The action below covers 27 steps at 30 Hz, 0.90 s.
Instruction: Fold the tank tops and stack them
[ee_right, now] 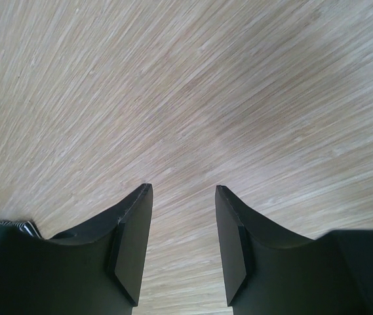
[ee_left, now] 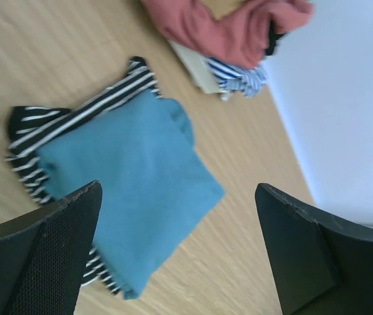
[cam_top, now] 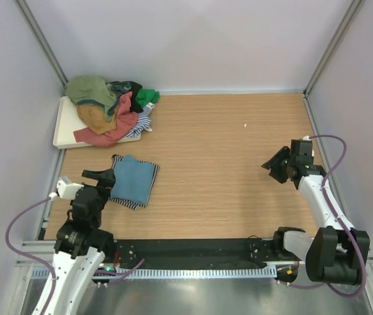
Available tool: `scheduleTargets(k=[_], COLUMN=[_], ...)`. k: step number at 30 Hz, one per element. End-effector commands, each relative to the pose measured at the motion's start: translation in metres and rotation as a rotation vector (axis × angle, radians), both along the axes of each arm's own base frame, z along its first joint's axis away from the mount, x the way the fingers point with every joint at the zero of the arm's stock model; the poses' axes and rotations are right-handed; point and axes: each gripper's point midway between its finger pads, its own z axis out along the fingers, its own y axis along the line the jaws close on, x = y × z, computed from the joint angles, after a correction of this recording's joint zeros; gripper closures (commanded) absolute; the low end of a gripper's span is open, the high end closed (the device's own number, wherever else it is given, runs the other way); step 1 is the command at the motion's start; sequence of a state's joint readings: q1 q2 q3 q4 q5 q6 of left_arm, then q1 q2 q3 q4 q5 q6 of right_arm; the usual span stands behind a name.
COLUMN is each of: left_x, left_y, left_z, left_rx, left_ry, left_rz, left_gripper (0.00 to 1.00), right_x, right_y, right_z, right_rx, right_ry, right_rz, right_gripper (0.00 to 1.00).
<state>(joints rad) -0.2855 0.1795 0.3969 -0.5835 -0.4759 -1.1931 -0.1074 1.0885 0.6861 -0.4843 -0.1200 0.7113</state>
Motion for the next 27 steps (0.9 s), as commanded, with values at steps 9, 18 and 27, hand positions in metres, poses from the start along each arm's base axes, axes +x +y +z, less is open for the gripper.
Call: scheduleTargets(k=[9, 18, 27], left_x=[0.032, 0.016, 0.026], left_y=[-0.068, -0.190, -0.218], left_z=[-0.006, -0.019, -0.081], left_rx=[0.289, 0.418, 0.483], left_ry=[0.409, 0.463, 0.630], left_rz=[-0.448, -0.863, -0.960], left_gripper=[0.12, 0.23, 0.25], right_x=[0.008, 0.011, 0.013], right_y=[0.009, 0.012, 0.012], right_z=[0.008, 0.001, 0.006], right_rx=[0.029, 0.035, 0.036], right_ry=[-0.037, -0.014, -0.024], right_rz=[0.038, 0.057, 0.059], right_gripper=[0.50, 0.50, 0.51])
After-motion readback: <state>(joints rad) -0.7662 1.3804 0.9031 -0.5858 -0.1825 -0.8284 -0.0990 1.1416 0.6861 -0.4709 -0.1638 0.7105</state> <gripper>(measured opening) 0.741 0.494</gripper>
